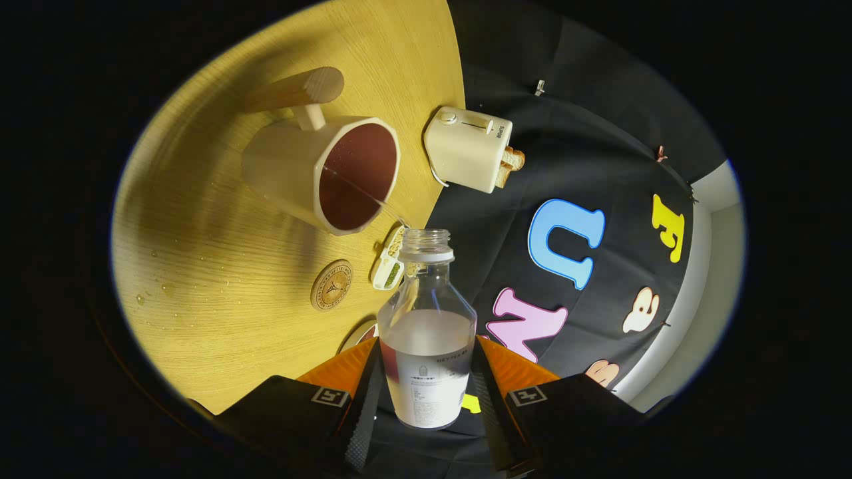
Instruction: Take the bottle from table, then pour the juice into the cup, finally place the bottle on the coaster
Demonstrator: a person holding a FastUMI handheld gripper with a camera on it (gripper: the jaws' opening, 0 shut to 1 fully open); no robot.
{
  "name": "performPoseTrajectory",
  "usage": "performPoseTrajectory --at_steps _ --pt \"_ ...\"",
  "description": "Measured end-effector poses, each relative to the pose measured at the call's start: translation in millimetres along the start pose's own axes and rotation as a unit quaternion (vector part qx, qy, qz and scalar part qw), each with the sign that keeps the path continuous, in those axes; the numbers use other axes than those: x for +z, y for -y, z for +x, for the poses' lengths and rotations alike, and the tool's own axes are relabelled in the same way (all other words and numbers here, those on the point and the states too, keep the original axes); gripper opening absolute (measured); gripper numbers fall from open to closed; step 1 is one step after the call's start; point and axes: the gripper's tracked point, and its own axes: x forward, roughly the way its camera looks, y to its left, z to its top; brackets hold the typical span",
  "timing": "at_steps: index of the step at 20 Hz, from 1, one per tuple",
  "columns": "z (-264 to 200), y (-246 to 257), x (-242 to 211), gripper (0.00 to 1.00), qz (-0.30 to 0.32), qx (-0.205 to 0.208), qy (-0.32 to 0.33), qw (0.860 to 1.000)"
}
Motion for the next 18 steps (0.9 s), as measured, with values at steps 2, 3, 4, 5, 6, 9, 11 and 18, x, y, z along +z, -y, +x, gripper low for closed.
performPoseTrajectory --at_steps 2,3,4,5,6,9,11,18 --pt "0.1 -1.4 -1.6 0.71 -0.001 0.0 0.0 1.0" --pt "0.2 -1.4 -1.4 0.71 -0.002 0.0 0.0 1.0" --pt "0.7 -1.4 -0.7 0.71 -0.004 -0.001 0.001 1.0" --pt "2.0 -1.3 -0.6 0.71 -0.006 -0.002 0.002 1.0" --pt "2.7 -0.8 -0.9 0.71 -0.008 -0.002 0.003 1.0" --pt "3.7 -1.7 -0.4 0.71 -0.01 -0.003 0.004 1.0" --pt "5.1 -2.2 -0.4 0.71 -0.009 -0.002 0.004 1.0" --pt "7.7 -3.3 1.9 0.71 -0.016 -0.003 0.006 1.0"
